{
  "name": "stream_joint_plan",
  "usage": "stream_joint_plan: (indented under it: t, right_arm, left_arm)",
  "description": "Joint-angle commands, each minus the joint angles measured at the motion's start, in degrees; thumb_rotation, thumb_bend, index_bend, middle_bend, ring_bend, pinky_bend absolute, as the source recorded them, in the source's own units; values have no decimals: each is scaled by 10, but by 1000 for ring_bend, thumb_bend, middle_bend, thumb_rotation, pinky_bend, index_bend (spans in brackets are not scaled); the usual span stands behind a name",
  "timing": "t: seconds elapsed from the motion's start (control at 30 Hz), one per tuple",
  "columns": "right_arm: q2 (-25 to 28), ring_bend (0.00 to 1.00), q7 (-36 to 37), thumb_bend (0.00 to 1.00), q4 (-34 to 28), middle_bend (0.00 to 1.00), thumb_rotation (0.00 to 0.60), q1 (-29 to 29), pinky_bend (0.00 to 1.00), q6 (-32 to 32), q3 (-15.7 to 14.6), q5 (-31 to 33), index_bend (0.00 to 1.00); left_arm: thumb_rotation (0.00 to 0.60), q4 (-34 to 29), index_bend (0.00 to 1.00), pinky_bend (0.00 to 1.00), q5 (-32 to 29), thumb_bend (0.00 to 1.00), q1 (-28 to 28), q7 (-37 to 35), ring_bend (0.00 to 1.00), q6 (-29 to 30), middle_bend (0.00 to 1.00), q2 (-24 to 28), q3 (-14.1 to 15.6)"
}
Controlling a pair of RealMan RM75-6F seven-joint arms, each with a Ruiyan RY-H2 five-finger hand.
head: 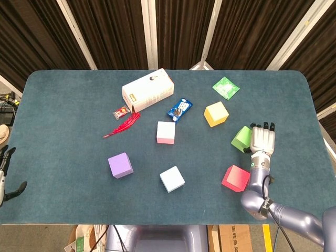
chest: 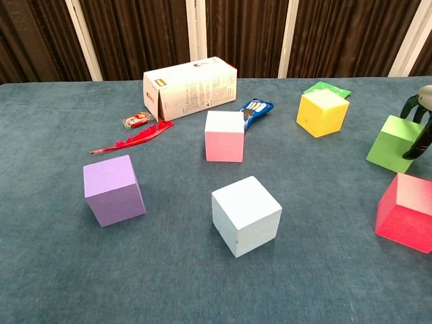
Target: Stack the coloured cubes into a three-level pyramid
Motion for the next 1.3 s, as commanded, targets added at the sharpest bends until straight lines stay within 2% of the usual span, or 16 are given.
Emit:
stream_joint_plan:
  t: [0.03, 0.2, 0.4, 0.6, 0.8, 0.97, 1.17, 1.3]
  right_arm:
    - [-1, 126, -2, 172, 1, 324, 600, -1, 0, -2, 1, 0, 284]
    - [0, 158, 0, 176, -2, 361, 600, -4, 0, -2, 3, -8, 325]
    - [2, 198, 10, 225, -11, 412, 600, -8, 0, -2, 6, -23, 373]
    - [12, 210, 22, 240, -33, 428, 600, -10, 0, -2, 10, -46, 387]
    - [39, 210, 60, 240, -80, 428, 600, -13, 0, -46, 16, -79, 387]
    - [61, 210, 98, 241, -110, 428, 600, -9, 0, -97, 4, -146, 387]
    - [47, 210, 115, 242, -114, 428, 600, 6, 0, -115, -3, -180, 387]
    - [21, 210, 95, 242, -106, 428, 600, 20, 0, -88, -7, -184, 387]
  left_arm:
    - [600, 0, 56, 0, 0, 319, 0, 0, 0, 1, 0, 0, 0]
    - [600, 0, 57, 0, 0, 319, 0, 0, 0, -1, 0, 0, 1]
    - [600, 0, 60, 0, 0, 319, 0, 0, 0, 0, 0, 0, 0]
    - [600, -1, 60, 0, 0, 319, 0, -2, 0, 1, 0, 1, 0]
    - [600, 0, 60, 0, 0, 319, 0, -3, 0, 1, 0, 1, 0]
    - [600, 1, 60, 0, -5, 319, -2, 1, 0, -3, 0, 0, -1]
    - [600, 3, 60, 0, -10, 319, -3, 1, 0, -6, 0, 1, -2]
    - [600, 3, 61, 0, -14, 319, -4, -5, 0, -7, 0, 3, -5]
